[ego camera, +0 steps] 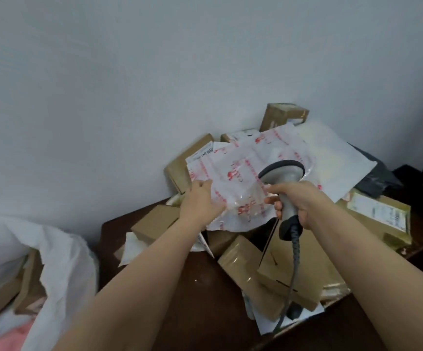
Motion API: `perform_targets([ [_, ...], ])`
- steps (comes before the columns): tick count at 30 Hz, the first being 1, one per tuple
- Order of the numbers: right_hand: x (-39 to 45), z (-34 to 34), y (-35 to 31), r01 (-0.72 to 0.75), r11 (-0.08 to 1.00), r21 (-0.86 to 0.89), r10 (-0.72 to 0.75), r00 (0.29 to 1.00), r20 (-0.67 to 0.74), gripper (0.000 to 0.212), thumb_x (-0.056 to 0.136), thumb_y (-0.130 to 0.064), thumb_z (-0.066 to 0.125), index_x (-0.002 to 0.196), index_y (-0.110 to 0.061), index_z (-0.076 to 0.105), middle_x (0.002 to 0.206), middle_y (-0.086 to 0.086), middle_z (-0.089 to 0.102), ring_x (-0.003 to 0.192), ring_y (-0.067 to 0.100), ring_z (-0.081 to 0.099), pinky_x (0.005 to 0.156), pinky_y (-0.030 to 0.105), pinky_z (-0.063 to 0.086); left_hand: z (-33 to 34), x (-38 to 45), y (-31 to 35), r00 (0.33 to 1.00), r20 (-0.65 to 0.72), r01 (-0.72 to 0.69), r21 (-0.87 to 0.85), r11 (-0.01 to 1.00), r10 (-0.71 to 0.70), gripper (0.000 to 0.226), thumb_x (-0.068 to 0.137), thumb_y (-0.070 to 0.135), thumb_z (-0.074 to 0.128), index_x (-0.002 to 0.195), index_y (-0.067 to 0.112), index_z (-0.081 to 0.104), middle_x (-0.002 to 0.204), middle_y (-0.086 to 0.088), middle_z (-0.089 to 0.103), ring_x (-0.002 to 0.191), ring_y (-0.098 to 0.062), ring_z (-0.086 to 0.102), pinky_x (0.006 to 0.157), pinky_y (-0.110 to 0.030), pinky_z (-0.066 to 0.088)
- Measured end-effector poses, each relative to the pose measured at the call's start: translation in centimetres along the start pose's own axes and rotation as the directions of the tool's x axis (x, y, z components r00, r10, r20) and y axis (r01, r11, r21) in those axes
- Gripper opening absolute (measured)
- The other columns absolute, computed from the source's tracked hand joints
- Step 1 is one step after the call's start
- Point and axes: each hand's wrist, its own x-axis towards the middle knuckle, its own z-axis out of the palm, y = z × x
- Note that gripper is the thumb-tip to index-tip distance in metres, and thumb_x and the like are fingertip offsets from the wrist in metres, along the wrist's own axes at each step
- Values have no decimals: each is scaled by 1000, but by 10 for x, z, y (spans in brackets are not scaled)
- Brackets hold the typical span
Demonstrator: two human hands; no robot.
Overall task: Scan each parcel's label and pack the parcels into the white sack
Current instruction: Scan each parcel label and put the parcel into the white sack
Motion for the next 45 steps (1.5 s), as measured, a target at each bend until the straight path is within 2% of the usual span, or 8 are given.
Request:
perform_targets([
  [10, 46, -50, -6, -44, 998, 52, 44, 999, 0, 19, 89, -7, 68, 101, 2, 57, 70, 14, 64, 35, 12, 43, 38, 20, 41, 67, 34, 43, 976, 217, -121, 441, 889, 25, 120, 79, 59, 67, 150, 26, -22, 159, -9, -25, 145, -40, -20, 113, -66, 9],
  [21, 45, -43, -13, 3, 994, 106, -5, 1000, 19, 14, 89, -7, 68, 97, 0, 59, 65, 12, 65, 37, 11, 44, 40, 19, 43, 60, 44, 38, 982, 128, -180, 394, 901, 140, 65, 100, 24, 46, 154, 16, 10, 159, -9, 24, 138, -31, 34, 101, -46, 44],
  [27, 23, -19, -21, 152, 961, 232, -153, 988, -10, 18, 88, -11, 71, 98, -2, 59, 59, 8, 65, 37, 11, 44, 44, 23, 45, 2, 43, 38, 991, -86, -98, 42, 994, 101, 43, 104, 28, 37, 146, 17, 36, 142, -12, 49, 122, -31, 52, 87, -15, 44],
  [31, -7, 4, -29, 359, 872, 331, -348, 933, -95, 13, 89, -11, 69, 90, -5, 58, 60, 6, 62, 38, 11, 43, 48, 25, 45, -54, 45, 32, 960, -279, -41, -116, 992, 7, 44, 101, 17, 35, 143, 23, 43, 132, -14, 57, 112, -31, 57, 94, -33, 45],
  [37, -55, 45, -37, 479, 785, 393, -472, 873, -121, 15, 91, -12, 68, 83, -6, 57, 64, 7, 58, 38, 11, 42, 38, 20, 41, -143, 17, -7, 829, -559, -61, -111, 992, -12, 46, 95, 8, 31, 134, 25, 48, 102, -2, 57, 83, -21, 53, 57, -13, 36],
  [39, -64, 63, -34, 475, 783, 401, -479, 872, -98, 16, 90, -12, 69, 83, -7, 56, 65, 7, 58, 38, 11, 43, 41, 21, 42, -168, 0, -25, 802, -594, -51, -169, 984, -60, 43, 96, 10, 34, 133, 25, 51, 105, 3, 58, 87, -18, 54, 62, -17, 36],
  [42, -73, 92, -23, 445, 800, 402, -470, 882, -40, 20, 87, -16, 73, 91, -6, 56, 66, 6, 60, 44, 13, 44, 59, 32, 46, -195, -26, -57, 815, -542, -90, -471, 878, -207, 35, 94, 8, 43, 117, 20, 67, 103, 6, 66, 95, -14, 58, 74, -19, 44],
  [45, -83, 121, -9, 418, 821, 390, -465, 885, 31, 20, 87, -16, 72, 96, -7, 56, 68, 7, 61, 42, 12, 44, 49, 25, 43, -209, -59, -84, 823, -374, -9, -761, 649, -427, 27, 91, 4, 43, 84, 11, 67, 77, -4, 64, 77, -21, 60, 64, -29, 53],
])
